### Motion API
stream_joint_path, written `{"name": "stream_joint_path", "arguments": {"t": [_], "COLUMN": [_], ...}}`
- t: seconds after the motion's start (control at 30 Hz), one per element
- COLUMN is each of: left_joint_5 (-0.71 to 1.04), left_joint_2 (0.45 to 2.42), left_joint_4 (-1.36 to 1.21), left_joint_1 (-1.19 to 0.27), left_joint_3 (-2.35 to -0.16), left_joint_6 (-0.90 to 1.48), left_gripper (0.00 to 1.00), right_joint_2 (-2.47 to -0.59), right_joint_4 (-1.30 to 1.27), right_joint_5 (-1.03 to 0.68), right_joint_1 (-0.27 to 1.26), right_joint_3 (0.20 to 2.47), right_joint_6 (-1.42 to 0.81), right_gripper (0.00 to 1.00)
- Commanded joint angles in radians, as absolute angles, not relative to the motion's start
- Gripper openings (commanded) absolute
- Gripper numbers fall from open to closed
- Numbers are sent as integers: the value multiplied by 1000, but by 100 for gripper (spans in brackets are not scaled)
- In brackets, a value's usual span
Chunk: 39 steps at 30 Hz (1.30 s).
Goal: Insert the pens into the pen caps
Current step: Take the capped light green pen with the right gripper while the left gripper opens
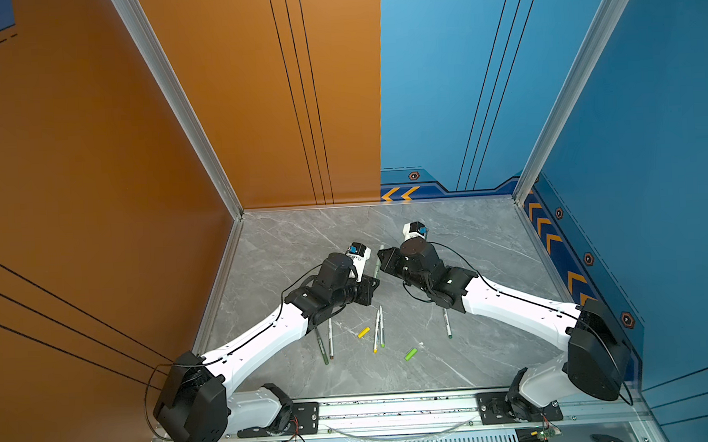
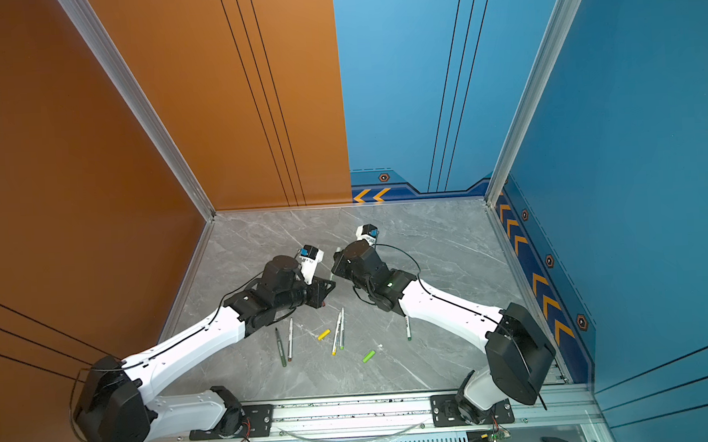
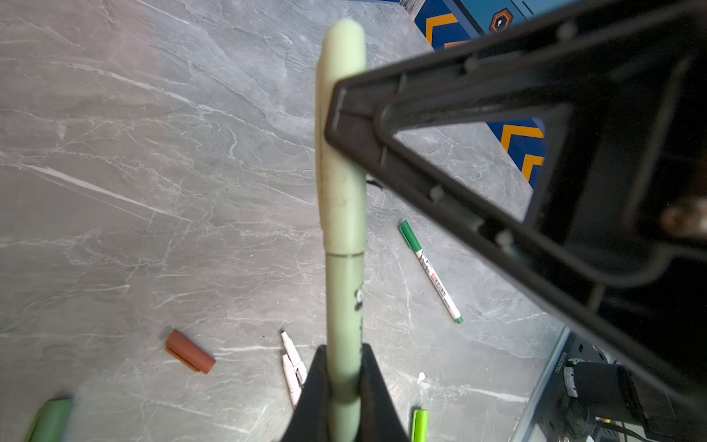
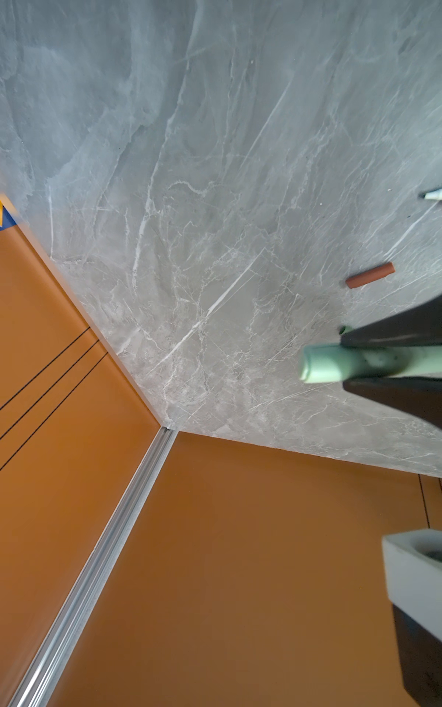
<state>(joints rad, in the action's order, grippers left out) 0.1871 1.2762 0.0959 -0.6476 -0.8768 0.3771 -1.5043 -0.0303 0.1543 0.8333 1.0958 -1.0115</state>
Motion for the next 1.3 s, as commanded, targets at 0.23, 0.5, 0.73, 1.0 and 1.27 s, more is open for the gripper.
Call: {"name": "stream_joint_path", "arguments": {"t": [0.23,0.5,0.73,1.0,1.27], "left_joint_5": [168,168,227,253,217], "left_joint_2": [1263,1252,1200,1066,948], "left_joint_4": [-423,-423,-416,-377,-318], "left_joint_1": [-625,-618,-610,-635,-653], "left_joint_3": [-1053,-996,-869,-625,-577], "left_joint_6": [333,364,421,548,638], "left_gripper": [0,0,0,0,0], "right_joint_2": [-1589,-1582,-1548,-1443,-1364], "right_joint_4": [183,182,179,186,213], "right_joint_5": [-173,-181,-193,-197,-185], "right_joint_1": [971,955,890,762,784], "right_joint_3": [1051,1077,1135,1222,1191], "right_joint_6": [-1046,-1033,-1001,-926,-896], "right_gripper": [2,3,10,33,43]}}
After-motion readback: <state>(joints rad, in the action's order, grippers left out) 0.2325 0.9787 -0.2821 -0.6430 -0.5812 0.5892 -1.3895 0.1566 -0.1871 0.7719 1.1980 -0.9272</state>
